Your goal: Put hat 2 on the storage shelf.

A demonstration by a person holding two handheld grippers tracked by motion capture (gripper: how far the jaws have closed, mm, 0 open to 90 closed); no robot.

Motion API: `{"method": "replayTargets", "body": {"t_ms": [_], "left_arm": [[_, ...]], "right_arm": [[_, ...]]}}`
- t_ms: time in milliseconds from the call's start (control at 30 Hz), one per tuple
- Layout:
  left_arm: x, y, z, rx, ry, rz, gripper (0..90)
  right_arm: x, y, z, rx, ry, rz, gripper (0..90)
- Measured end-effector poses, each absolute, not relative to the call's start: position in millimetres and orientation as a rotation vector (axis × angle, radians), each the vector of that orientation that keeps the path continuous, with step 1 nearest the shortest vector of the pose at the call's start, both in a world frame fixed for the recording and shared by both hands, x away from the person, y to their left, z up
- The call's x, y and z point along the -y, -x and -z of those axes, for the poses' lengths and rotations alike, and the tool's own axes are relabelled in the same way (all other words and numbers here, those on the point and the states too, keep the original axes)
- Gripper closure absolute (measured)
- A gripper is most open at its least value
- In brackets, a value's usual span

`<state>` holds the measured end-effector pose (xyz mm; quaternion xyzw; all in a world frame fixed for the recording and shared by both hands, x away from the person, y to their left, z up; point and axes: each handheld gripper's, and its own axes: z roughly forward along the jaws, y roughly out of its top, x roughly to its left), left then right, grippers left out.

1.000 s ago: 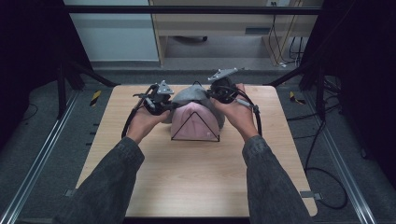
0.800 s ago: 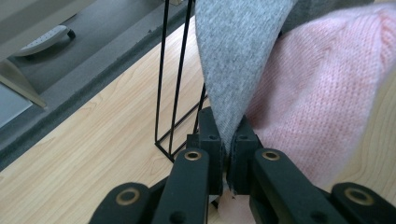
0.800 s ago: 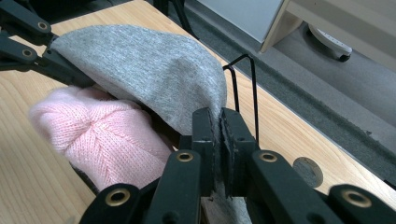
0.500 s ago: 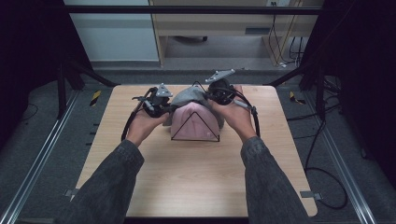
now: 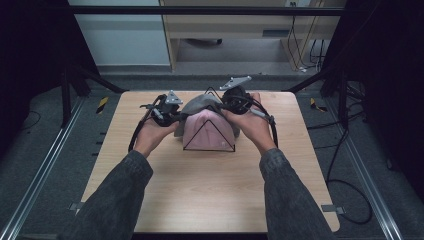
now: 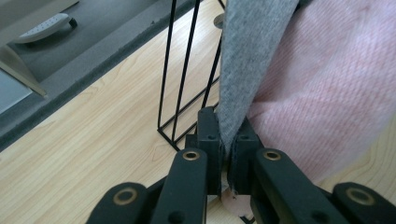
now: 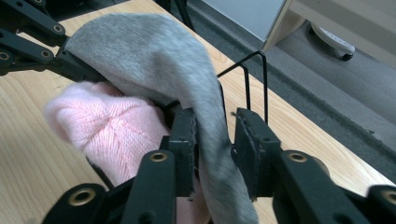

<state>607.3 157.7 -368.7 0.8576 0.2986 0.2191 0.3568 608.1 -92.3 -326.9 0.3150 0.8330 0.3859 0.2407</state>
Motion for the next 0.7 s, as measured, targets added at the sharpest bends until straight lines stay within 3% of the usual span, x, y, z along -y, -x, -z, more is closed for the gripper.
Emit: {"method": "replayTargets", "body": {"t_ms": [700], "left_arm": [[-174,-594,365,-0.795,-2.160,-0.559,77.4]], "right_arm": [[124,-587,328,-2.216,-0.941,-1.130,64.0]]}}
